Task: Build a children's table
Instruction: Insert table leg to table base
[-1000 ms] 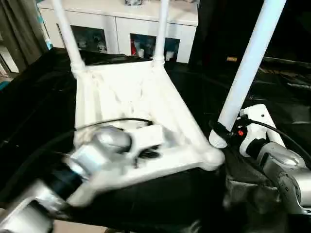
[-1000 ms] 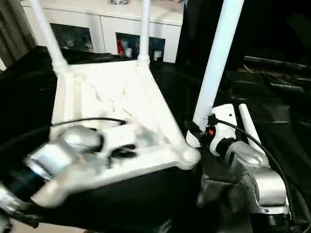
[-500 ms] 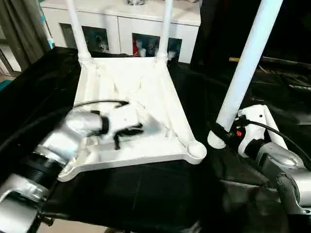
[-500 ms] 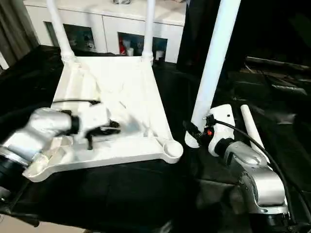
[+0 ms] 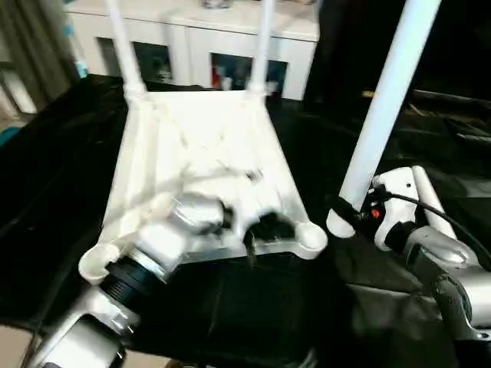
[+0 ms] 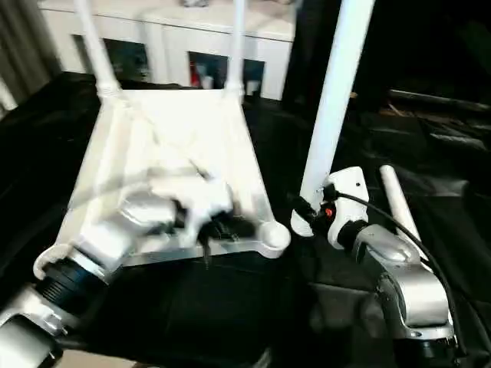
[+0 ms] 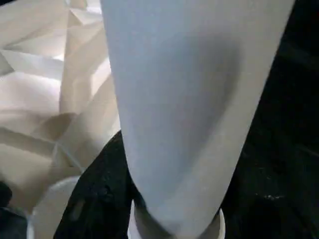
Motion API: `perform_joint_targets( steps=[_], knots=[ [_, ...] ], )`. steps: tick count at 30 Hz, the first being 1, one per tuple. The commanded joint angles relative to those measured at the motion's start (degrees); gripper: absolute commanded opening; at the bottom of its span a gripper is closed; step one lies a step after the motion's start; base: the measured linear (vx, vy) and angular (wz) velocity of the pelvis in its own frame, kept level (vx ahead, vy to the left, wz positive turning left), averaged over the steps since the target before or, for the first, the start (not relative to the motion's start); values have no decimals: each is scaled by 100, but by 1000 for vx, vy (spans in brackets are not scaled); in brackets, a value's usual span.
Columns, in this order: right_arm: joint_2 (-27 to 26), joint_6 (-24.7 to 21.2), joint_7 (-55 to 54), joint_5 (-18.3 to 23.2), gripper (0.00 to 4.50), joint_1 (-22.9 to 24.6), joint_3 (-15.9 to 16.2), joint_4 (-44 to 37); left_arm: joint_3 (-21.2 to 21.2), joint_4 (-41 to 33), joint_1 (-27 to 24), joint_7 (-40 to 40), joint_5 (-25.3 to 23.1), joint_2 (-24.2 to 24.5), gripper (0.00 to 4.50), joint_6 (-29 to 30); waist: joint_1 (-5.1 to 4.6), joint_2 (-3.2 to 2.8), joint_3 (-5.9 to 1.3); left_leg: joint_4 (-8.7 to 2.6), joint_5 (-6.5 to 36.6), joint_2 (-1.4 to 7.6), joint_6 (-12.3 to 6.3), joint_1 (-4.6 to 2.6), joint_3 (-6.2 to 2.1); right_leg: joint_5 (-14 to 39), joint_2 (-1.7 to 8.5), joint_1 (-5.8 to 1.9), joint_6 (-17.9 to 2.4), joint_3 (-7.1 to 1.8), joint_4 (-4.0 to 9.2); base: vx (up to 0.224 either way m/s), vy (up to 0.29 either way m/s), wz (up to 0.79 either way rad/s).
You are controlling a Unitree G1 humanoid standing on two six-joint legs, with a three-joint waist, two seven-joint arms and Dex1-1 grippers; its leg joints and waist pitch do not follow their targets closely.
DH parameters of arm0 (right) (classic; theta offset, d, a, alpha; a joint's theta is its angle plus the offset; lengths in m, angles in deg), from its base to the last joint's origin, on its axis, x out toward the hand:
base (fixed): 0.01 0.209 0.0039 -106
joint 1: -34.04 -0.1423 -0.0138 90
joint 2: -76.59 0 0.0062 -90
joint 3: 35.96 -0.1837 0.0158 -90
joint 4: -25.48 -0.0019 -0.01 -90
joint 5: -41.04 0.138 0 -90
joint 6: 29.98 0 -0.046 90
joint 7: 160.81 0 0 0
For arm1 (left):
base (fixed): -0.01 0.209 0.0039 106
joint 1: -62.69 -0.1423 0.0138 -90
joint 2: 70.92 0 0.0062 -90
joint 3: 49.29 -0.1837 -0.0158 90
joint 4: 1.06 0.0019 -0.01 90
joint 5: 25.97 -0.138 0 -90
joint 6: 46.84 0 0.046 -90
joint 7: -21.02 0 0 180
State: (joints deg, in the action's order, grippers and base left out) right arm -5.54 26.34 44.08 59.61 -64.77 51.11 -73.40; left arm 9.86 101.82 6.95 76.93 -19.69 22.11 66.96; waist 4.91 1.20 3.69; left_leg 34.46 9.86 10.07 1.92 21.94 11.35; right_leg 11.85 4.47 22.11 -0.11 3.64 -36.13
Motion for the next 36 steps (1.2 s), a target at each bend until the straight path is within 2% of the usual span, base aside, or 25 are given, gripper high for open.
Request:
perform_joint_targets(
  steps=[1, 4, 8, 9, 10, 11, 12, 14, 16, 17, 19, 20, 23, 25, 28, 30, 36],
  knots=[
    [84, -47, 7, -5, 191, 20, -53, -236, -93, -54, -21, -22, -115, 66, 127, 132, 13, 1, -395, -412, 1183, 317, 142, -127, -177, 1235, 434, -219, -974, -307, 516, 0, 0, 0],
    [89, -53, 11, -24, 191, 65, -45, -271, -184, -81, -26, -142, -358, 191, 159, 131, 12, -17, -393, -421, 1249, 332, 151, -143, -182, 1255, 423, -204, -981, -306, 517, 0, 0, 0],
    [88, -50, 27, -30, 191, 54, -33, -254, -156, -44, -18, -211, -525, 300, 162, 174, 12, -19, -402, -419, 1212, 330, 150, -142, -184, 1091, 425, -211, -1018, -304, 496, 0, 0, 0],
    [86, -46, 30, -29, 191, 62, -22, -254, -154, -101, -49, -165, -532, 337, 162, 215, 9, 38, -397, -423, 1204, 328, 135, -135, -176, 1112, 425, -213, -1028, -304, 503, 0, 0, 0],
    [83, -41, 41, -34, 191, 68, -2, -251, -152, -168, -82, -134, -533, 370, 162, 293, 18, 35, -393, -423, 1201, 329, 129, -139, -177, 1152, 434, -210, -1031, -304, 498, 0, 0, 0],
    [81, -38, 49, -39, 191, 72, 12, -250, -149, -213, -104, -119, -535, 390, 162, 343, 22, 6, -394, -420, 1189, 335, 129, -142, -178, 1182, 443, -203, -1042, -306, 492, 0, 0, 0],
    [78, -34, 55, -42, 191, 69, 19, -242, -153, -252, -119, -96, -529, 411, 162, 393, 20, 11, -389, -426, 1199, 337, 126, -142, -180, 1208, 438, -198, -1039, -304, 497, 0, 0, 0],
    [69, -33, 63, -51, 191, 42, 31, -217, -138, -335, -152, -38, -485, 454, 132, 485, 19, 6, -388, -426, 1200, 333, 132, -139, -177, 1233, 437, -197, -1029, -305, 499, 0, 0, 0],
    [65, -36, 66, -55, 191, 31, 34, -211, -123, -365, -167, -24, -466, 462, 125, 528, 20, 4, -384, -427, 1244, 332, 140, -145, -176, 1284, 439, -190, -1028, -307, 509, 0, 0, 0],
    [58, -34, 80, -60, 191, 7, 50, -188, -61, -420, -201, 9, -390, 442, 125, 579, 27, 47, -379, -429, 1234, 331, 122, -139, -177, 1360, 448, -195, -1008, -305, 511, 0, 0, 0],
    [56, -32, 87, -63, 191, 1, 59, -180, -54, -433, -207, 20, -387, 441, 100, 574, 29, 30, -379, -428, 1211, 337, 124, -137, -177, 1367, 455, -190, -1010, -308, 511, 0, 0, 0],
    [48, -17, 95, -79, 191, -16, 84, -157, -29, -450, -215, 34, -394, 442, 87, 594, 24, 59, -380, -430, 1209, 334, 117, -136, -173, 1383, 444, -188, -989, -306, 515, 0, 0, 0],
    [43, -21, 99, -80, 191, -39, 84, -148, 37, -478, -237, 49, -394, 484, 80, 582, 28, 45, -375, -428, 1203, 330, 113, -135, -174, 1439, 449, -184, -955, -308, 519, 0, 0, 0],
    [49, -20, 108, -81, 191, -44, 87, -140, 89, -510, -255, 78, -350, 509, 43, 563, 27, 46, -380, -428, 1172, 328, 110, -130, -175, 1408, 447, -187, -945, -307, 513, 0, 0, 0],
    [58, -24, 123, -75, 191, -44, 88, -139, 183, -504, -292, 112, -270, 500, 34, 472, 27, 50, -381, -425, 1122, 326, 91, -126, -172, 1349, 445, -188, -957, -306, 510, 0, 0, 0],
    [62, -20, 129, -73, 191, -45, 92, -136, 187, -501, -307, 150, -268, 527, 2, 440, 27, 47, -382, -424, 1132, 327, 87, -127, -170, 1341, 444, -187, -959, -306, 507, 0, 0, 0],
    [55, -16, 149, -74, 191, -70, 87, -121, 63, -447, -345, 172, -411, 610, 0, 344, 18, 50, -380, -428, 1145, 328, 87, -131, -172, 1365, 445, -185, -945, -308, 509, 0, 0, 0]
  ],
)
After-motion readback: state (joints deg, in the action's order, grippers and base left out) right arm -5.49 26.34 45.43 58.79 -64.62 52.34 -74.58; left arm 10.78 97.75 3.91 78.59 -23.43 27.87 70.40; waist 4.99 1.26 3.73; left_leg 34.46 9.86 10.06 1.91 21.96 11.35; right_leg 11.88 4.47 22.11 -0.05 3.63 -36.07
